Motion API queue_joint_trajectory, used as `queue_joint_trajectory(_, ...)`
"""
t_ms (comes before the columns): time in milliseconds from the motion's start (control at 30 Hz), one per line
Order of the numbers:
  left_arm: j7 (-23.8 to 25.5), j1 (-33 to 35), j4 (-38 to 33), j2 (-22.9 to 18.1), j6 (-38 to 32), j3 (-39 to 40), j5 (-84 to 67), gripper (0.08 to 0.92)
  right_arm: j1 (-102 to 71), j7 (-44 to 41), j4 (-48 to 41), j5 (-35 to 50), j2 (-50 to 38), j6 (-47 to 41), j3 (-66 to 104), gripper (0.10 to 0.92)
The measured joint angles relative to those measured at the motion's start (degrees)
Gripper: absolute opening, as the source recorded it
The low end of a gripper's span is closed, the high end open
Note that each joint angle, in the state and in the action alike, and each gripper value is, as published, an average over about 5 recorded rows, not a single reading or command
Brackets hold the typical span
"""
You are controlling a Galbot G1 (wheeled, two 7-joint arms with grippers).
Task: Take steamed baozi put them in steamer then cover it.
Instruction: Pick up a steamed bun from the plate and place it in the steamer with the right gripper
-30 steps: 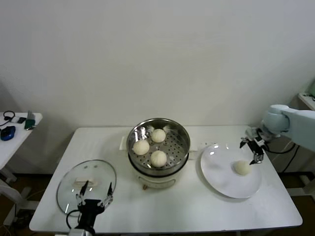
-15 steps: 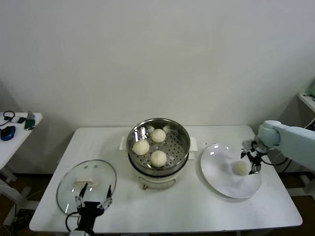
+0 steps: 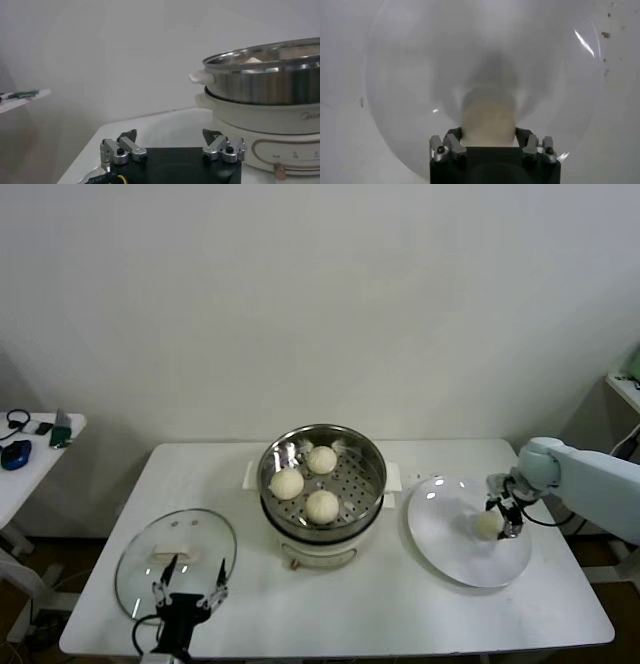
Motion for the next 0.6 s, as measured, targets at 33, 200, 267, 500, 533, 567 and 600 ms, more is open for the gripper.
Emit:
queue_joint_trajectory(33,-0.01,0.00,-0.07,0.00,-0.01,0.03,0.00,0.823,0.34,0.04,0.33,0.21,-0.14,-0.18,-0.14,0.683)
queue_joint_trajectory(200,-0.08,0.15,-0.49,0.02,-0.09,0.11,0.00,0.823,4.55,0.08,2.84,2.47,-0.69,-1.22,-2.72,0.664)
queue_joint_trajectory(267,-0.07,0.17,-0.68,0.06,-0.09,0.17,-0.01,0.823,7.82,-0.07,4.35,4.25,-0.67,-1.71,-4.90,0.662)
queue_joint_trajectory(500,0.06,-0.39,-1.45,0.25,0.26,0.55,-0.01,0.823,24.64,-1.17,11.93,14.42,1.63,-4.11,-15.59,0.662)
queue_joint_trajectory(533,0.08,-0.47,-1.53,0.30,0.32,0.57,-0.02,0.823,27.26,-1.27,13.21,16.21,2.32,-4.53,-16.98,0.662)
queue_joint_trajectory(567,0.09,-0.54,-1.61,0.35,0.37,0.56,-0.06,0.823,29.73,-1.33,14.45,18.01,3.08,-4.97,-18.19,0.662)
queue_joint_trajectory(600,0.09,-0.60,-1.69,0.41,0.41,0.55,-0.12,0.823,32.10,-1.37,15.72,19.89,3.95,-5.43,-19.29,0.662)
